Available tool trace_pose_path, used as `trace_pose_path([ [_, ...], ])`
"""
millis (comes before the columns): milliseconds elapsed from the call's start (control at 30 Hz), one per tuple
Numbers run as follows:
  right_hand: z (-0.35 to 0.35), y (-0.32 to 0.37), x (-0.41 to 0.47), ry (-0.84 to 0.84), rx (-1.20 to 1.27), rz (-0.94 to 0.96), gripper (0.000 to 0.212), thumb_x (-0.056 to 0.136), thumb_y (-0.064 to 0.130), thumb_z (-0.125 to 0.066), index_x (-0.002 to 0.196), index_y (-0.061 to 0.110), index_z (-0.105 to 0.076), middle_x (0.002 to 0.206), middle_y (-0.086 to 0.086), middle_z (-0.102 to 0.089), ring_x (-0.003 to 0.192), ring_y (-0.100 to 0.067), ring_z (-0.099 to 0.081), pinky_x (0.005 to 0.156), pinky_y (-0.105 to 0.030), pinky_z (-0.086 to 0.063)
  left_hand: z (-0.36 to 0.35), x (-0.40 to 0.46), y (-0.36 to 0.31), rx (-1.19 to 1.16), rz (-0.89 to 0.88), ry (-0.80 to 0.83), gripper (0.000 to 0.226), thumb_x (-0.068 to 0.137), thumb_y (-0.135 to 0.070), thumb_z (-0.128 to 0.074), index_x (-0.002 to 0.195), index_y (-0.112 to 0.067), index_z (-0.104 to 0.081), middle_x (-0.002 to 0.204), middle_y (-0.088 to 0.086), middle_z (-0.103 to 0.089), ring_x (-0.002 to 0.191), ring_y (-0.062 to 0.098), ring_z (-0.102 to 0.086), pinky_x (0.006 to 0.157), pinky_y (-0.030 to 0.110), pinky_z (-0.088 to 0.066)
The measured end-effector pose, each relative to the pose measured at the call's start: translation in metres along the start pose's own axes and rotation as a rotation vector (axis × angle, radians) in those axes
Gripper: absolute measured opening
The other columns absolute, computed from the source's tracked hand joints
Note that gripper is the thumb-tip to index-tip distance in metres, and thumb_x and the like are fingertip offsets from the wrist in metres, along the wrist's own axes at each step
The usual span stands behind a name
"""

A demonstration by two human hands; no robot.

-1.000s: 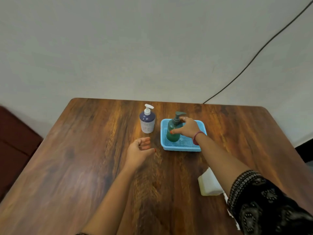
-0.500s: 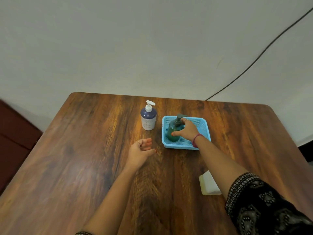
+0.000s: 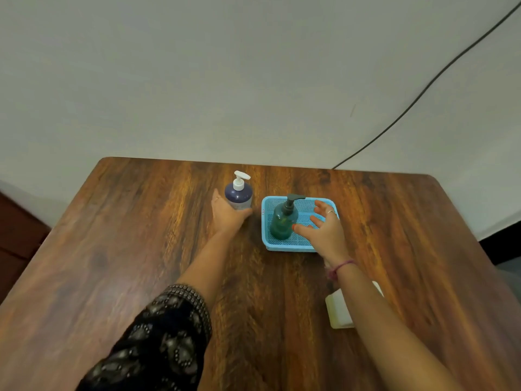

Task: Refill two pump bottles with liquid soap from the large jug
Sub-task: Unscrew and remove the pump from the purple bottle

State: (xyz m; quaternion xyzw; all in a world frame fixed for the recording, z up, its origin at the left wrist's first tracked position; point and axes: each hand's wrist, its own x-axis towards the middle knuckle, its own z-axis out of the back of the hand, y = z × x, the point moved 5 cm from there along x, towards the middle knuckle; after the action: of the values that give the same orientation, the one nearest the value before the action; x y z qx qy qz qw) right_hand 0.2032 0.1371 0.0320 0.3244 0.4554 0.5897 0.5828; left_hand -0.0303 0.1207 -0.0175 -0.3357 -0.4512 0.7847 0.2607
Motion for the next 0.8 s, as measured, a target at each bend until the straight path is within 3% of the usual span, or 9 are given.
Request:
trace_pose_path([
  [100,0.01,0.008,-0.009,0.016,-0.005,0.045,0.07,0.078,0.008,-0.076,0.138,0.013,-0.04,0.142,-0.007,-0.046,0.128,-0.024,-0.048,0.1,-0.034,-0.045,-0.009,0.018,-0.005,0.018,0.006,0.061,0.113,0.068,-0.013,-0.086,0.153,-0.015,-0.011,0.153,0.008,-0.036,0.14,0.031,-0.035,0.112,0.045,-0.033],
  [200,0.016,0.012,-0.013,0.039,0.022,0.078,0.067,0.078,0.009,-0.077,0.136,0.015,-0.042,0.139,-0.005,-0.05,0.126,-0.021,-0.051,0.101,-0.033,-0.046,-0.013,0.025,-0.004,0.04,0.006,0.039,0.084,0.074,-0.016,-0.082,0.143,-0.012,-0.034,0.141,0.01,-0.049,0.13,0.03,-0.047,0.103,0.041,-0.042],
  [300,0.018,0.018,-0.016,0.045,0.037,0.105,0.065,0.079,0.01,-0.076,0.134,0.016,-0.044,0.136,-0.003,-0.052,0.124,-0.018,-0.052,0.102,-0.035,-0.047,-0.007,0.024,-0.001,0.008,0.005,-0.026,0.08,0.07,-0.021,-0.085,0.137,-0.012,-0.042,0.135,0.01,-0.053,0.124,0.029,-0.052,0.097,0.039,-0.046],
  [500,0.013,0.037,-0.018,0.071,0.117,0.161,0.055,0.081,0.005,-0.073,0.13,0.013,-0.049,0.128,-0.004,-0.057,0.12,-0.016,-0.055,0.103,-0.033,-0.047,0.013,-0.003,-0.006,-0.028,-0.136,-0.09,0.087,0.06,-0.028,-0.089,0.134,-0.013,-0.043,0.128,0.006,-0.048,0.115,0.022,-0.054,0.084,0.028,-0.047],
  [633,0.009,0.055,-0.022,0.105,0.166,0.203,0.047,0.082,0.009,-0.073,0.124,0.016,-0.054,0.125,-0.001,-0.06,0.118,-0.012,-0.057,0.1,-0.028,-0.049,0.031,-0.047,-0.038,-0.062,-0.322,-0.069,0.088,0.058,-0.029,-0.09,0.131,-0.016,-0.041,0.121,0.001,-0.042,0.107,0.014,-0.052,0.084,0.025,-0.049],
  [800,0.012,0.092,-0.036,0.182,0.366,0.261,0.052,0.076,0.014,-0.077,0.124,0.011,-0.056,0.121,-0.001,-0.064,0.111,-0.009,-0.062,0.089,-0.022,-0.053,0.047,-0.114,-0.087,-0.062,-0.478,-0.056,0.074,0.058,-0.03,-0.09,0.115,-0.023,-0.043,0.112,-0.002,-0.041,0.094,0.002,-0.054,0.07,0.012,-0.047],
])
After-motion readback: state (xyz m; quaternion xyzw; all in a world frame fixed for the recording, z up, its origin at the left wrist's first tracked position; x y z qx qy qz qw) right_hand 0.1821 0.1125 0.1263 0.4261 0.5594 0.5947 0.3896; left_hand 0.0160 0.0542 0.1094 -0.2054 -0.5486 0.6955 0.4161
